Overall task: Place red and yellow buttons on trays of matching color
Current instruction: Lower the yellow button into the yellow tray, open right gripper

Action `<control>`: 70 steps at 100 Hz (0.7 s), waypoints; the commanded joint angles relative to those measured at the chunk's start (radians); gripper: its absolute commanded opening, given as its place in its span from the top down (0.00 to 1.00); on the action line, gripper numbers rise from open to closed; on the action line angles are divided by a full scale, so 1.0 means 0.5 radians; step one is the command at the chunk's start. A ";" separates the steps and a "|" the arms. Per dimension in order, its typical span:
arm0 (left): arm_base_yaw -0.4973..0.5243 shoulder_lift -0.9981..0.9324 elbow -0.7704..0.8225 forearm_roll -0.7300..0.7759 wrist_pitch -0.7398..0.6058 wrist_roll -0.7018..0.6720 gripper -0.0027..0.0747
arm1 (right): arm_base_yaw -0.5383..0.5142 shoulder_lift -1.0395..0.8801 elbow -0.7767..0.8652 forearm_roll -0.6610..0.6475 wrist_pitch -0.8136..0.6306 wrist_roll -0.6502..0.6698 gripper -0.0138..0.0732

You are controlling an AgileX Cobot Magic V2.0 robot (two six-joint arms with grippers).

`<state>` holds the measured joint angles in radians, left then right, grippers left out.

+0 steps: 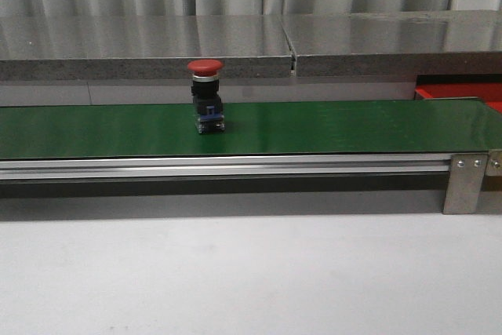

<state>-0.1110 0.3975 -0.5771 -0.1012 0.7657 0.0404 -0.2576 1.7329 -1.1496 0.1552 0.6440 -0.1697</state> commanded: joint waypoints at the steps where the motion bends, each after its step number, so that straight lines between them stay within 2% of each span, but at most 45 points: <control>1: -0.017 0.011 -0.055 -0.017 -0.143 -0.005 0.99 | -0.015 -0.080 -0.043 0.025 -0.079 0.003 0.22; 34: -0.017 0.011 -0.055 -0.017 -0.143 -0.005 0.99 | -0.004 -0.333 -0.043 0.025 -0.079 -0.048 0.22; 48: -0.017 0.011 -0.055 -0.017 -0.143 -0.005 0.99 | 0.077 -0.457 -0.043 0.025 -0.037 -0.081 0.21; 65: -0.017 0.011 -0.055 -0.017 -0.143 -0.005 0.99 | 0.257 -0.493 -0.091 0.025 0.095 -0.115 0.09; 70: -0.017 0.011 -0.055 -0.017 -0.143 -0.005 0.99 | 0.310 -0.484 -0.127 0.025 0.165 -0.115 0.09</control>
<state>-0.1110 0.3975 -0.5771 -0.1012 0.7657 0.0404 -0.1389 1.5291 -1.1612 0.1577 0.7080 -0.2145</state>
